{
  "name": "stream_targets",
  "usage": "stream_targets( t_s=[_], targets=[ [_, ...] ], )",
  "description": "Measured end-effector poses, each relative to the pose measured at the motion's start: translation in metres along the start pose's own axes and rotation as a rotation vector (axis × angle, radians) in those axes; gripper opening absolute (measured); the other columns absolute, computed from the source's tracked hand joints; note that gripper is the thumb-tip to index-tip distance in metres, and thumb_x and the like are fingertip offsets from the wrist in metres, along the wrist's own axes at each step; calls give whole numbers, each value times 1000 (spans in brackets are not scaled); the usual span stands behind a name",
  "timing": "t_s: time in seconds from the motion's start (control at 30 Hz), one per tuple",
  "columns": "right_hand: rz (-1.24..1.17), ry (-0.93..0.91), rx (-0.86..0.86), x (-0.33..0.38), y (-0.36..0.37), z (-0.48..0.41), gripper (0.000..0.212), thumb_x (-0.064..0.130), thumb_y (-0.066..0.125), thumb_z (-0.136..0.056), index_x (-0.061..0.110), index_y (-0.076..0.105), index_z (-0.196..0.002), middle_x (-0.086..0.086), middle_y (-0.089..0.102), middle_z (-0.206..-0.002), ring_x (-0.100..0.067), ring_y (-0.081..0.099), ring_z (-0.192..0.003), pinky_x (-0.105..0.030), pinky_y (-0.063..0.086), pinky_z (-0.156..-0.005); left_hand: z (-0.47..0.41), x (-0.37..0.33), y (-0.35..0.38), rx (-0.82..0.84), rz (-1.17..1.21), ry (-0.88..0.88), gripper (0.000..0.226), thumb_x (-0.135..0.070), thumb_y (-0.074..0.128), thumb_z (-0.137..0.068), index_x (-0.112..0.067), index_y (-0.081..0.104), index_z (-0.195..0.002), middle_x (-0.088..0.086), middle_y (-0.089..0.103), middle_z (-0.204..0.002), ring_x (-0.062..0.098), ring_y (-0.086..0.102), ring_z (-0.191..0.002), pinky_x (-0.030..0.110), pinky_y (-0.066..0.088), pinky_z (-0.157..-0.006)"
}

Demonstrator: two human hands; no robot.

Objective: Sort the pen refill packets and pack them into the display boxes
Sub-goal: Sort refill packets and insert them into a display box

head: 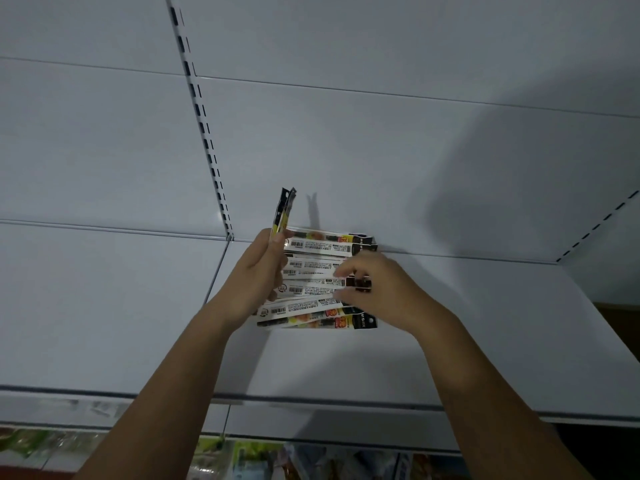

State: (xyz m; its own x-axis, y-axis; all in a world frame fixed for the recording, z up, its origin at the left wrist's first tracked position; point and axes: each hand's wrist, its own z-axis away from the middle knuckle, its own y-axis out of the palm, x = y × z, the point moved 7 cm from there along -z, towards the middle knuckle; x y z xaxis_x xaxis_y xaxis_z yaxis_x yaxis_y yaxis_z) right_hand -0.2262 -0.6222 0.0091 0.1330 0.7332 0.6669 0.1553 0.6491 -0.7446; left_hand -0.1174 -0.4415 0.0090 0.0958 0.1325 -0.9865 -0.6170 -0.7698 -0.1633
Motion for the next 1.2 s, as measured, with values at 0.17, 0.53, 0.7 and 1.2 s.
stream_targets(
  t_s=[0.17,0.53,0.7,1.2],
  targets=[
    [102,-33,97,-6,26,3,53,42,89,-77,33,70,-126,19,60,-122,-7,47,-122,-31,40,-108,1,0,-3,-30,9,15,30,-47,35,-111,-34,62,-115,-3,51,-80,9,43,-60,28,39,-56],
    [241,-149,-62,-3,32,-3,17,32,61,-103,26,76,-109,16,63,-98,-12,51,-101,-46,47,-96,1,1,-6,-83,-89,63,28,-47,42,-109,-30,65,-110,-7,55,-78,7,48,-62,23,42,-57],
    [251,-207,-110,7,16,-2,18,30,57,-105,25,74,-109,14,64,-103,-10,54,-98,-40,47,-92,1,-3,-7,-62,-335,122,17,-47,61,-101,-31,64,-105,-5,68,-87,5,63,-74,23,52,-71],
    [-594,-49,-397,35,-33,1,48,11,89,-79,33,69,-117,7,76,-107,-18,75,-99,-48,62,-88,12,-10,17,205,-256,79,16,-31,73,-98,-20,76,-109,-1,80,-100,21,77,-92,52,60,-88]
  ],
)
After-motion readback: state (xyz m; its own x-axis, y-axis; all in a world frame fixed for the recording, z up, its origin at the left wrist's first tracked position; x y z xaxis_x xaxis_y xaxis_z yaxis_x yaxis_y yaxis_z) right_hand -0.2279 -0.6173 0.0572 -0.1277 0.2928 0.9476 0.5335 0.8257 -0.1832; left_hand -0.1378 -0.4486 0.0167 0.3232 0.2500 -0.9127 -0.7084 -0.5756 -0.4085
